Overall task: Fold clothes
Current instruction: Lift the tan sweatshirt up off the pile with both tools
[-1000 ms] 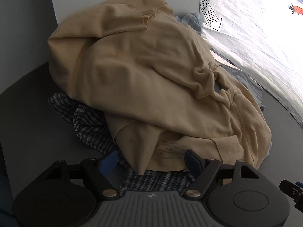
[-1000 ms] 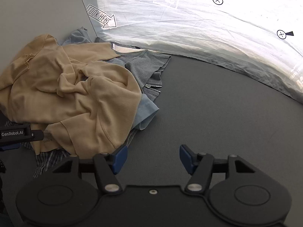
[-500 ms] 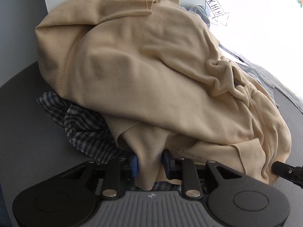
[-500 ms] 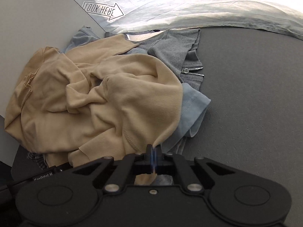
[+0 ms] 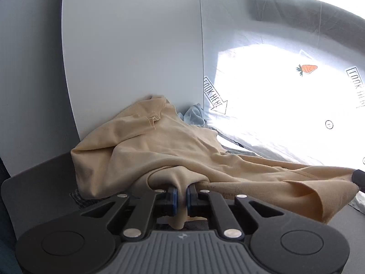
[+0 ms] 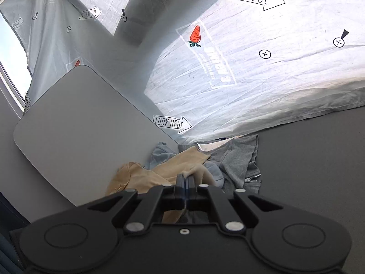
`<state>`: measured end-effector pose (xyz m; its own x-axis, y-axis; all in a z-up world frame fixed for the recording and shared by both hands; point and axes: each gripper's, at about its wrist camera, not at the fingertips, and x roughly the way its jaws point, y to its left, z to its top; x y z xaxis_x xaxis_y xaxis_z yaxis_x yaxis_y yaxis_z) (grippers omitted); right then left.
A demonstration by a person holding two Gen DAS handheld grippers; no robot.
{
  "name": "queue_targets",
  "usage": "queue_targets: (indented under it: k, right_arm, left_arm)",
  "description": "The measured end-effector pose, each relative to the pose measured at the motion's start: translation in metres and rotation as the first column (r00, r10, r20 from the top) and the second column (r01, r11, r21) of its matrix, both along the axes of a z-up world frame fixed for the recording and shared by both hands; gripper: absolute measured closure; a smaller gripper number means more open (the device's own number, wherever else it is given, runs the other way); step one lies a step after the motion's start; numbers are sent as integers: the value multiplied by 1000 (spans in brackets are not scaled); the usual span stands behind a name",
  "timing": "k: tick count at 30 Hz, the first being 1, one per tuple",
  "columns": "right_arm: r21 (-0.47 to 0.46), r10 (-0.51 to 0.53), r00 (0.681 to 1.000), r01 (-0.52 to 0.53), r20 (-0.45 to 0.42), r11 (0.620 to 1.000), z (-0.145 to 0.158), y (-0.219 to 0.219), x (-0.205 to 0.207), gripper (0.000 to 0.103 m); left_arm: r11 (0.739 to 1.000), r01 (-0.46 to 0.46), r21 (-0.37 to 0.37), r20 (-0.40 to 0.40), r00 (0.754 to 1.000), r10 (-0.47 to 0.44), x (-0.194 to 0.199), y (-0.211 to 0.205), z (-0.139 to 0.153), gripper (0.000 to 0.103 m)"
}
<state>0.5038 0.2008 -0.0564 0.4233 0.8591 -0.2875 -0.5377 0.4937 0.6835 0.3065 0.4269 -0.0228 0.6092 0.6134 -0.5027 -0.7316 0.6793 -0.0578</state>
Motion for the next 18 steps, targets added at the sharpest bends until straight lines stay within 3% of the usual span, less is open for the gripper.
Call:
queue_targets:
  k: [4, 8, 11, 14, 18]
  right_arm:
    - [122, -80, 992, 68, 97, 990, 58, -62, -22, 102]
    - [199, -168, 965, 128, 201, 972, 113, -125, -53, 102]
    - [273, -229, 938, 156, 259, 949, 146, -176, -80, 102]
    - [319, -296, 899, 191, 323, 928, 173, -230, -114, 102]
    - [364, -382, 828, 236, 410, 901, 202, -310, -167, 102]
  left_arm:
    - [993, 56, 105, 129, 989, -69, -18, -53, 56, 95]
    - [987, 127, 99, 252, 956, -148, -42, -113, 98, 96]
    - [973, 174, 153, 298, 930, -213, -58, -170, 121, 96]
    - [957, 238, 168, 348, 894, -284, -77, -217, 141, 96]
    - [914, 352, 200, 396, 825, -404, -104, -286, 162, 96]
